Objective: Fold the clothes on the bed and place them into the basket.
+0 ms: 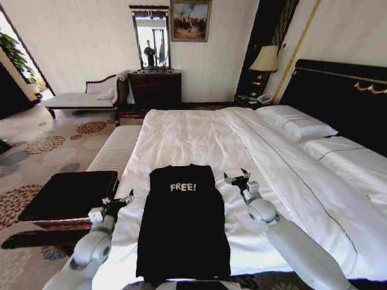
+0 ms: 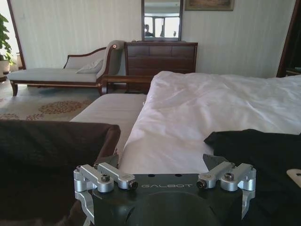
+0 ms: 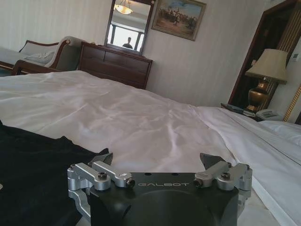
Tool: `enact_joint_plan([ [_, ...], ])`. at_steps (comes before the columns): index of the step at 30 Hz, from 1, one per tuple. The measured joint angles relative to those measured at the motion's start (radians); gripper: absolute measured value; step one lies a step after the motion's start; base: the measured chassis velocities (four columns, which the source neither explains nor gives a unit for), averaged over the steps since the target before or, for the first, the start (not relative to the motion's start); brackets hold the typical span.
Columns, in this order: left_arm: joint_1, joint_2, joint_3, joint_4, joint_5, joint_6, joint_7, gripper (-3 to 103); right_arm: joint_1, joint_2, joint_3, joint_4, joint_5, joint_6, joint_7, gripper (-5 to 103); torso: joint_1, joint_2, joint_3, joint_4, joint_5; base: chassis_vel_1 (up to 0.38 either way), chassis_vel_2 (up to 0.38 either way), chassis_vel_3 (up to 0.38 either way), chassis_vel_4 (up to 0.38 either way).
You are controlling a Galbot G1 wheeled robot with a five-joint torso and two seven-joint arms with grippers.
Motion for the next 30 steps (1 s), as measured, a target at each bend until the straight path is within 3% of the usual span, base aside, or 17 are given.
enact_joint_plan([
  [6, 0.084, -0.116, 0.008, -0.031, 0.062, -0.026, 0.022, 100, -0.038, 0.012, -0.016, 0.001, -0.124, 0.039, -0.026, 100, 0.0, 0.0, 0.0, 0.0, -0.0001, 0.0, 0.0, 0.0, 0.0],
  [15, 0.117, -0.149, 0.053, -0.027, 0.094, -0.061, 0.025, 100, -0.087, 0.05, -0.059, -0.007, -0.315, 0.097, -0.087, 100, 0.0, 0.0, 0.0, 0.0, -0.0002, 0.0, 0.0, 0.0, 0.0],
  [30, 0.189, -0.192, 0.096, -0.03, 0.176, -0.107, 0.04, 100, 0.049, 0.136, -0.245, -0.129, -0.336, 0.151, -0.155, 100, 0.0, 0.0, 0.0, 0.0, -0.0003, 0.0, 0.0, 0.0, 0.0],
])
